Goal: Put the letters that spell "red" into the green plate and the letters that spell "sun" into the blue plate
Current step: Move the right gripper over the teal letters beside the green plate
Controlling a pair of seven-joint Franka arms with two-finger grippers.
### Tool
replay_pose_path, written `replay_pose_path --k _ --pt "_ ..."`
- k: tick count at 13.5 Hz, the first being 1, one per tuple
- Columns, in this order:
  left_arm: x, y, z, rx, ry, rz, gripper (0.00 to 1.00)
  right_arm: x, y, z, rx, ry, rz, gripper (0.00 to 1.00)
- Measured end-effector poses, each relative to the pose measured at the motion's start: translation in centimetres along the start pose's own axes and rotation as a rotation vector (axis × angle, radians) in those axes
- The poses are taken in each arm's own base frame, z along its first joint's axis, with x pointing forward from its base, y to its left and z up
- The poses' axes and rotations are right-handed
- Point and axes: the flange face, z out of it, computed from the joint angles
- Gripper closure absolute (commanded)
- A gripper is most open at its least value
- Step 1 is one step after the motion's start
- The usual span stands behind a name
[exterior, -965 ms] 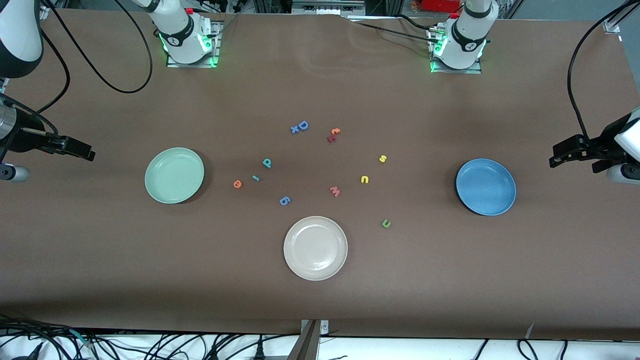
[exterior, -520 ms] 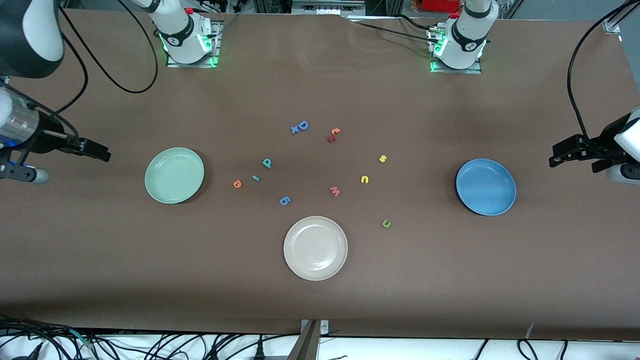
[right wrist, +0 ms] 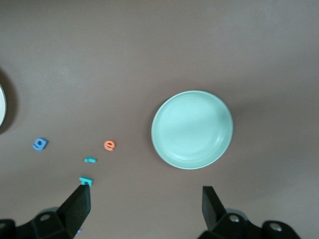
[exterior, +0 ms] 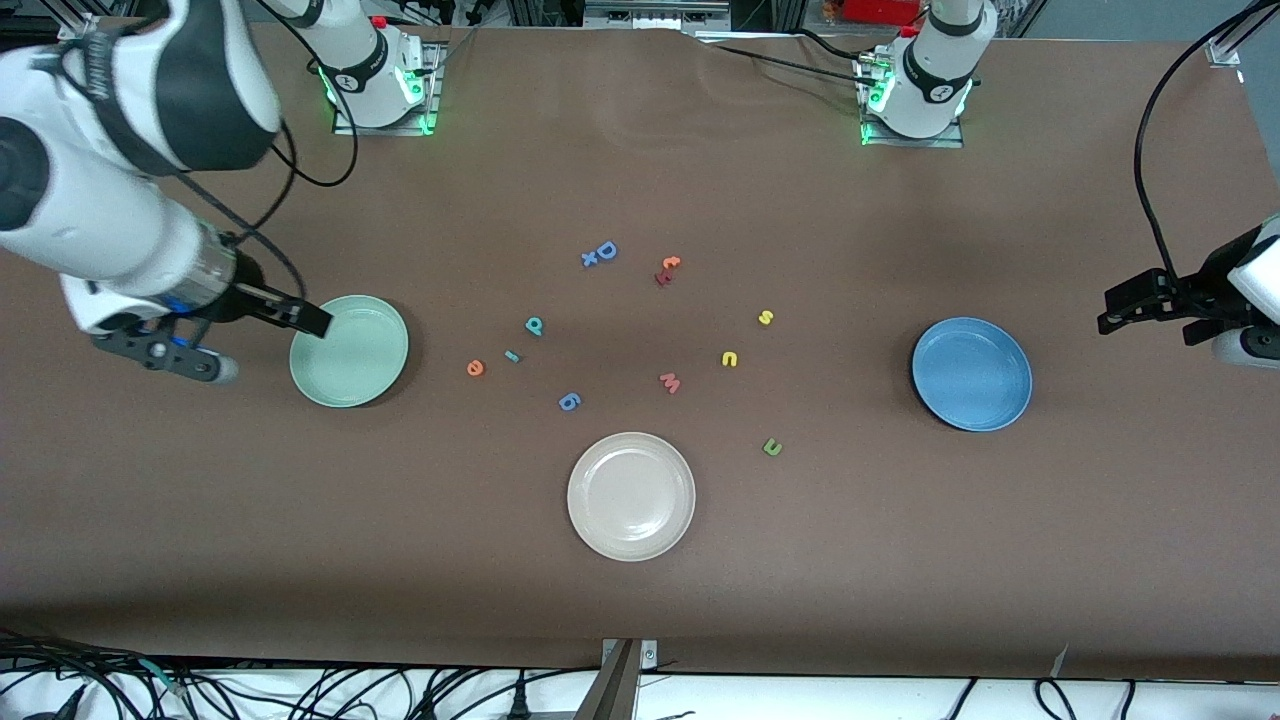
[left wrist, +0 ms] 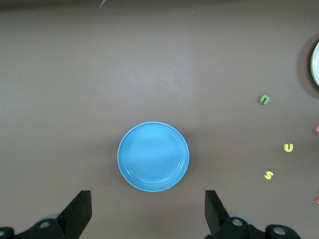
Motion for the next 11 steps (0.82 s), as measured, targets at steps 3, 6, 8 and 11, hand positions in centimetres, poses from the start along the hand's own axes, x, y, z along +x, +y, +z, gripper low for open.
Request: replay_pose_path --k 3,6,8,11 --pt "0.0 0.0 0.0 0.0 0.0 0.0 0.0 -2.8 -5.9 3.1 -0.03 -0.02 0.07 0.01" --pt "0.0 0.0 0.0 0.0 -0.001 0.0 0.0 -5.7 -11.6 8.1 -0.016 -0.043 0.115 0.01" --pt "0.0 0.0 0.0 -0.001 -0.001 0.0 0.0 -7.3 -13.9 11.6 -0.01 -0.027 0.149 0.01" --pt "-0.1 0.0 0.1 -0.002 -0.006 0.0 0.0 -9.6 -14.9 16.6 -0.01 -0.012 0.176 0.01"
